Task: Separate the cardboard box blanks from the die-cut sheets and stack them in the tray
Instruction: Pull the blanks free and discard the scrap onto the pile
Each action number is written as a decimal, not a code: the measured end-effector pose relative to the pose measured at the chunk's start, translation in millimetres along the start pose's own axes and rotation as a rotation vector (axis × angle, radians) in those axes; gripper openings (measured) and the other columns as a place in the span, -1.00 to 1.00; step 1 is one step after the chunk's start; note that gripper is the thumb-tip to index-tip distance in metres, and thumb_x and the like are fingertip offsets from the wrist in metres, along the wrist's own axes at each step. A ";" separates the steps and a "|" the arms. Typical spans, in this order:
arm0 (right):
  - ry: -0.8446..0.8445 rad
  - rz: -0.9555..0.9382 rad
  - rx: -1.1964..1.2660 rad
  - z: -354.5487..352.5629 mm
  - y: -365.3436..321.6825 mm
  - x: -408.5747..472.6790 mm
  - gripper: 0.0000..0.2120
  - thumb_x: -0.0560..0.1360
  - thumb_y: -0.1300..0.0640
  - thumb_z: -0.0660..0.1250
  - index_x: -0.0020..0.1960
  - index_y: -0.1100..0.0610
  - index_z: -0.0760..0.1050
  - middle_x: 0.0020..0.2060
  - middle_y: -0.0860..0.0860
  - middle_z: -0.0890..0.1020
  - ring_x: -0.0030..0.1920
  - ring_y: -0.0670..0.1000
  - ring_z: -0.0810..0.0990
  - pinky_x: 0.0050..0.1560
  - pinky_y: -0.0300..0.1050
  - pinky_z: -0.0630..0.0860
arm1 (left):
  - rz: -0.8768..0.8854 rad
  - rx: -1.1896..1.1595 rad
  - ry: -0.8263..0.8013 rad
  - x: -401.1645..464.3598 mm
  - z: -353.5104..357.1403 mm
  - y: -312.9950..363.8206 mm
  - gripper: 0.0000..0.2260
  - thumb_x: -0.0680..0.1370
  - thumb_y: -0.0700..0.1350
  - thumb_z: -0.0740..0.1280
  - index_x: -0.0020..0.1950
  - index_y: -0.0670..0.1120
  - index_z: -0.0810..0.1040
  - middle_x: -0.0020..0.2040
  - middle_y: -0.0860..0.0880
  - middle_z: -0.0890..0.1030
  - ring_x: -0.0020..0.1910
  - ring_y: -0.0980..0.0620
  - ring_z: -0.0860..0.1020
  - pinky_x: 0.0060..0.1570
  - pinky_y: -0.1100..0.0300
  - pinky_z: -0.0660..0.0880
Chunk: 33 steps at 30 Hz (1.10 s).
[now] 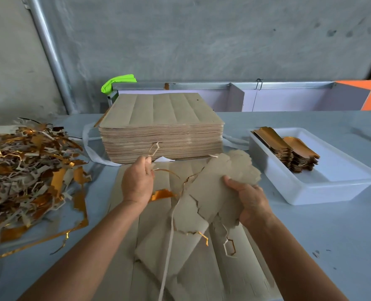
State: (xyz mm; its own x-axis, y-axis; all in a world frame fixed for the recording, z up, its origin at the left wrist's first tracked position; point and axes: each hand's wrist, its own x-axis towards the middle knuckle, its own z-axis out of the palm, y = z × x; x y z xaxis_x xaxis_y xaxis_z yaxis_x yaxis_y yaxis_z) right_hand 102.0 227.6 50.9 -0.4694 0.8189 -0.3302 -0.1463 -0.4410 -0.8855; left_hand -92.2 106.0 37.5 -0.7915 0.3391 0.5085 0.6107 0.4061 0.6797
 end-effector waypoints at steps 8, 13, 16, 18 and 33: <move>-0.090 -0.060 -0.007 1.9 -2.5 0.0 -0.78 0.33 0.18 0.52 -0.05 0.11 0.57 -0.29 0.01 0.71 -0.20 0.06 0.68 -0.31 -0.08 0.56 | -0.122 -0.235 -0.894 -31.4 -9.9 13.9 -0.50 0.25 0.19 0.55 0.09 0.05 0.50 0.00 0.13 0.62 -0.01 0.22 0.58 -0.05 0.27 0.51; -0.120 -0.218 -0.118 -4.6 -8.5 -1.5 -0.89 0.40 0.29 0.45 -0.12 0.13 0.59 -0.25 0.02 0.71 -0.26 -0.01 0.69 -0.29 -0.07 0.61 | -0.210 -0.327 -0.881 -32.0 -8.9 8.8 -0.77 0.35 -0.27 0.53 -0.03 -0.19 0.63 -0.10 -0.04 0.70 -0.05 0.01 0.64 0.12 0.10 0.54; -0.113 -0.258 -0.187 -15.1 -13.5 0.7 -0.88 0.41 0.31 0.44 -0.09 0.16 0.59 -0.20 0.02 0.70 -0.22 -0.02 0.68 -0.26 -0.09 0.61 | -0.257 -0.380 -0.862 -22.8 -17.8 8.2 -0.83 0.39 -0.27 0.49 -0.08 -0.09 0.61 -0.15 0.09 0.68 -0.10 0.08 0.61 -0.07 0.33 0.52; -0.093 -0.268 -0.218 -22.8 -17.7 2.7 -0.87 0.41 0.30 0.44 -0.05 0.17 0.60 -0.19 0.03 0.70 -0.22 -0.02 0.68 -0.35 -0.15 0.59 | -0.276 -0.318 -0.832 -16.5 -22.9 5.8 -0.66 0.39 -0.21 0.51 0.13 -0.11 0.55 0.08 0.04 0.61 0.11 0.06 0.56 0.16 0.27 0.45; 0.265 -0.218 -0.149 -49.2 -40.0 10.3 -0.85 0.44 0.23 0.43 -0.09 0.09 0.47 -0.26 -0.04 0.55 -0.26 -0.02 0.52 -0.20 -0.04 0.46 | -0.420 -0.397 -0.833 -7.3 -44.6 -15.6 -0.85 0.43 -0.06 0.44 -0.14 -0.14 0.61 -0.23 -0.03 0.67 -0.21 0.07 0.60 -0.11 0.20 0.50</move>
State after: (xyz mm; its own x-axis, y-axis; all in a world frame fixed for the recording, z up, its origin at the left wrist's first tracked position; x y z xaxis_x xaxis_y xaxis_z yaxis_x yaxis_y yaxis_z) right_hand 145.9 271.7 66.9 -0.1963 0.9630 -0.1844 -0.0800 -0.2032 -0.9759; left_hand -97.0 59.4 46.7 -0.5790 0.7793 -0.2395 0.1145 0.3686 0.9225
